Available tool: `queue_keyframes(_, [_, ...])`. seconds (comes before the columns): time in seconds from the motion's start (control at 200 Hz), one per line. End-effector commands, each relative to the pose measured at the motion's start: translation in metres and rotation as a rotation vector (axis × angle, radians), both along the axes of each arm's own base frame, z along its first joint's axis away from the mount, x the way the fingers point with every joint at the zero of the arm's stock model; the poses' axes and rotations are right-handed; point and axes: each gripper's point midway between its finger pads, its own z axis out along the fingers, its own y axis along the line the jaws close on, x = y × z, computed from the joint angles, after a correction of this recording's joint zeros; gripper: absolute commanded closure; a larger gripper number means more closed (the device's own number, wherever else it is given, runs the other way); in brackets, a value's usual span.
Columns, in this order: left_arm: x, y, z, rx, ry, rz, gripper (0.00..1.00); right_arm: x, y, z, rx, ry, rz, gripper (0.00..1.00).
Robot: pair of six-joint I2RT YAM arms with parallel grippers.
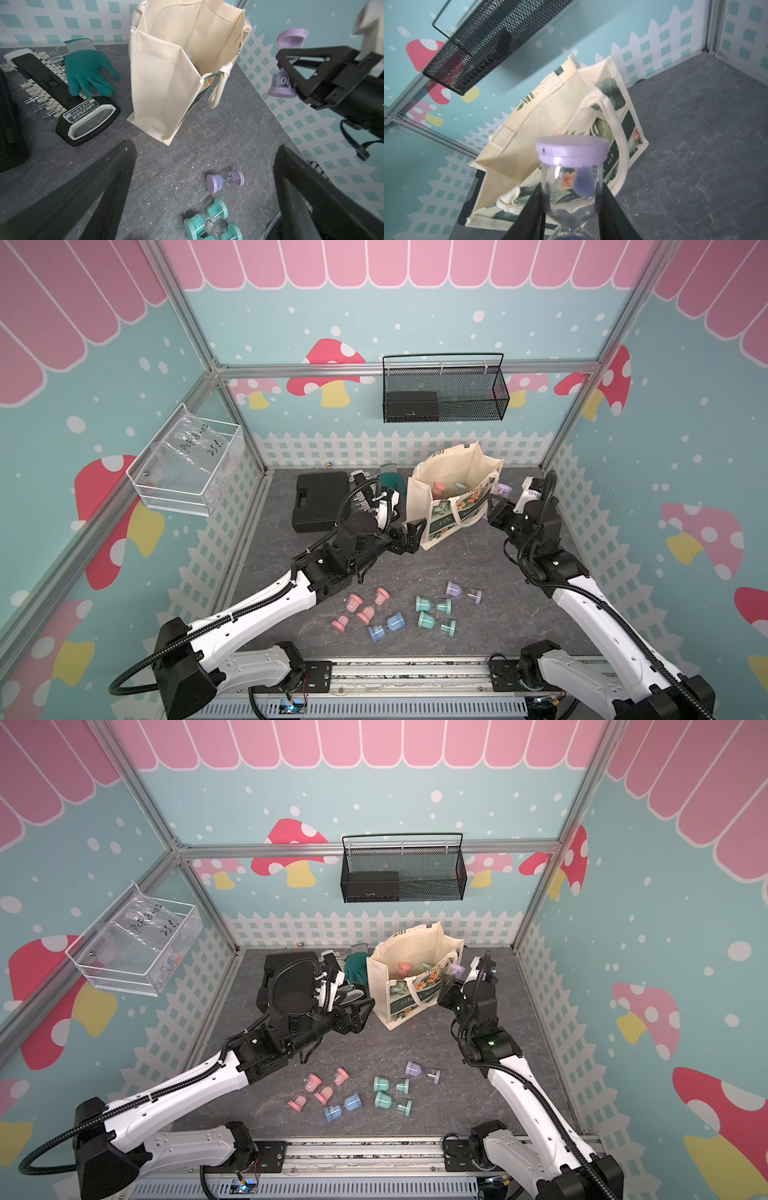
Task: Put the hourglass into the canvas bag
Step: Pick up the hourglass from the center of the board, then place the hourglass in the canvas bag.
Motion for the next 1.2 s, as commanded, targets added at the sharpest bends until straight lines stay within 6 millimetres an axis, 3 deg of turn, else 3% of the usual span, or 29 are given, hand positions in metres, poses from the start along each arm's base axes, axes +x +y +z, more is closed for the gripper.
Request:
queue_keyframes(0.0, [0.005, -0.006, 0.018, -0.025, -0.031, -0.024, 0.0, 0.012, 0.006, 0.032, -0.09, -0.067, 0.043, 0.77])
queue_keyframes(0.15, [0.01, -0.01, 0.022, -0.034, -0.034, -0.038, 0.01, 0.037, 0.033, 0.057, -0.135, -0.092, 0.165, 0.77])
queue_keyframes(0.395, [0.02, -0.019, 0.027, -0.044, -0.041, -0.052, 0.01, 0.086, 0.062, 0.057, -0.188, -0.059, 0.26, 0.77])
queue_keyframes(0.745, [0.035, -0.024, 0.022, -0.055, -0.026, -0.049, 0.0, 0.142, 0.076, -0.012, -0.309, 0.11, 0.28, 0.79])
queue_keyframes(1.196, [0.04, -0.023, 0.011, -0.042, -0.008, -0.041, 0.0, 0.166, 0.079, -0.108, -0.466, 0.324, 0.263, 0.77])
